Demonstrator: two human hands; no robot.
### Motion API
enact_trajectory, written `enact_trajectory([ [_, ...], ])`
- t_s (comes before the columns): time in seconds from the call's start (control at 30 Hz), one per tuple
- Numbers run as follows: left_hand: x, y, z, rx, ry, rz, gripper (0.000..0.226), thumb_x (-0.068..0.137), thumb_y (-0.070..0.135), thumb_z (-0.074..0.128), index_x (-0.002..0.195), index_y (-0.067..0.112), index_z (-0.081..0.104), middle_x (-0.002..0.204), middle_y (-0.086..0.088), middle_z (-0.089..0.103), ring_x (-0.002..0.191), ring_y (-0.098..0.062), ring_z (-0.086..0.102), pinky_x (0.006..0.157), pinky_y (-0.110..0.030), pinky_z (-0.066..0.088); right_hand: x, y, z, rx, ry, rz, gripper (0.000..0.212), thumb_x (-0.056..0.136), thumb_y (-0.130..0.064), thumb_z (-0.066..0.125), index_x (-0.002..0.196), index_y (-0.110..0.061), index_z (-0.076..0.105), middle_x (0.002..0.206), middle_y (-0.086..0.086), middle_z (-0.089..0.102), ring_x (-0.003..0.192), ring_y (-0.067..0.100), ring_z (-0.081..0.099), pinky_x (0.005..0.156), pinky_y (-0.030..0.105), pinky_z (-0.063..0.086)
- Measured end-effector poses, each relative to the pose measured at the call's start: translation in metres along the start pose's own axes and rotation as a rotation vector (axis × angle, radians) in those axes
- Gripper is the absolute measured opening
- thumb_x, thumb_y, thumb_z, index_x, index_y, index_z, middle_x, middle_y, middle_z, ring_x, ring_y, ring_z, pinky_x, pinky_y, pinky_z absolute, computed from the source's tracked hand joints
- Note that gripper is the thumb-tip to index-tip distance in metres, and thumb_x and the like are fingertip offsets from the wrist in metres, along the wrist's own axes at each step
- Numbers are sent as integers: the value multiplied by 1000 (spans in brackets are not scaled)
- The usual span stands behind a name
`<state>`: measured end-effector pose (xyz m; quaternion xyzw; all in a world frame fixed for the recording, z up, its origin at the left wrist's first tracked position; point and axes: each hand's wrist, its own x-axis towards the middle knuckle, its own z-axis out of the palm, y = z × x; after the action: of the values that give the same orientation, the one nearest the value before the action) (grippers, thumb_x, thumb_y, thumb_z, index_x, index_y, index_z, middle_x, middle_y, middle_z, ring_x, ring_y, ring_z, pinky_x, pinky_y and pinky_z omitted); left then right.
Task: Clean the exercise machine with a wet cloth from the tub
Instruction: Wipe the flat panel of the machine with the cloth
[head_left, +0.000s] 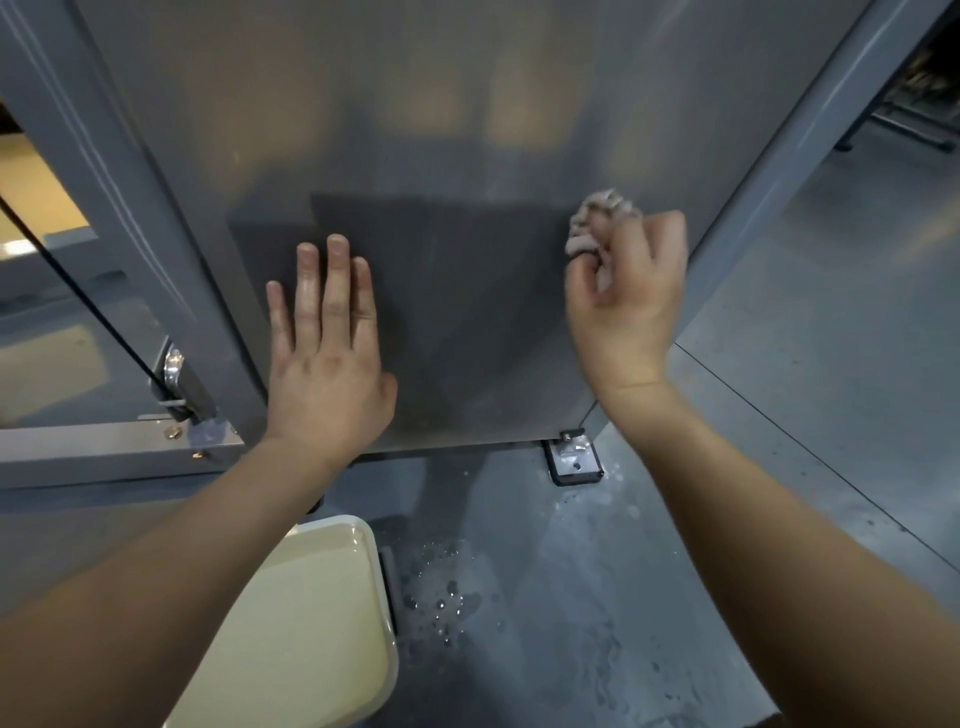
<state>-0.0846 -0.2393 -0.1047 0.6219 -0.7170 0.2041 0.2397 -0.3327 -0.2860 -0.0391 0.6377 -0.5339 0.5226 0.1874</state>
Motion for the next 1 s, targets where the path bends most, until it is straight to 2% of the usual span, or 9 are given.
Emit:
enact_trajectory([
  [0.17, 0, 1, 1, 8, -2, 4, 106, 72, 16, 64, 160, -4, 9, 169, -24, -4, 156, -42, -8, 124, -64, 2, -86, 18, 8, -24, -527, -284, 19, 95, -16, 49, 98, -15, 68, 97, 9, 56, 90, 34, 56, 59, 47, 56],
  [0.23, 0, 0, 1, 9, -5, 3, 106, 72, 17, 64, 160, -4, 8, 169, -24, -4, 156, -41, -11, 124, -64, 2, -74, 21, 1, 5, -481, -221, 16, 94, -13, 54, 98, -14, 69, 100, 9, 55, 94, 32, 59, 64, 45, 57],
  [0.33, 0, 0, 1, 3, -11, -4, 107, 72, 17, 65, 160, -5, 8, 169, -24, -5, 155, -39, -14, 124, -63, 0, -20, 23, -14, 54, -137, -59, 14, 89, 0, 58, 99, -1, 67, 107, 15, 52, 95, 29, 63, 91, 30, 54],
  [0.43, 1, 4, 2, 6, -9, -10, 107, 72, 16, 66, 159, -7, 8, 168, -26, -6, 155, -43, -12, 123, -66, 0, -1, 35, -19, 38, 71, 209, 16, 89, 0, 54, 103, 3, 62, 108, 17, 50, 88, 21, 59, 86, 16, 45],
  [0.6, 1, 9, 3, 21, -12, -28, 111, 70, 17, 73, 158, -8, 9, 168, -27, -5, 155, -47, -7, 123, -67, 0, -78, 52, 1, -40, -231, 563, 20, 91, -15, 44, 91, -6, 62, 100, 15, 63, 84, 23, 55, 74, 30, 45],
  [0.7, 1, 10, 3, 17, -12, -25, 112, 70, 17, 74, 158, -8, 8, 168, -27, -6, 155, -47, -7, 123, -67, 0, -52, 53, -1, -98, -161, 675, 24, 83, -28, 37, 80, -18, 58, 94, 10, 66, 83, 27, 63, 76, 39, 57],
  [0.87, 2, 8, 3, 12, -21, -32, 110, 71, 17, 70, 158, -8, 7, 167, -22, -16, 153, -38, -22, 123, -66, -1, -28, 28, -19, 40, -16, 613, 17, 93, -3, 51, 98, -6, 67, 94, -19, 48, 96, 16, 56, 83, 4, 40],
  [0.93, 2, 8, 4, 15, -25, -35, 110, 71, 17, 70, 158, -8, 8, 168, -23, -12, 152, -37, -25, 123, -66, -2, -41, 29, -18, -10, -26, 631, 20, 93, 4, 49, 97, 1, 68, 94, -9, 51, 92, 10, 52, 76, -5, 31],
  [1.0, 1, 8, 3, 25, -34, -35, 109, 72, 18, 69, 158, -8, 8, 168, -25, -8, 152, -37, -25, 123, -66, -2, -47, 36, -9, -65, -102, 607, 22, 91, -2, 46, 88, -5, 67, 92, 2, 59, 84, 6, 58, 77, 5, 45],
])
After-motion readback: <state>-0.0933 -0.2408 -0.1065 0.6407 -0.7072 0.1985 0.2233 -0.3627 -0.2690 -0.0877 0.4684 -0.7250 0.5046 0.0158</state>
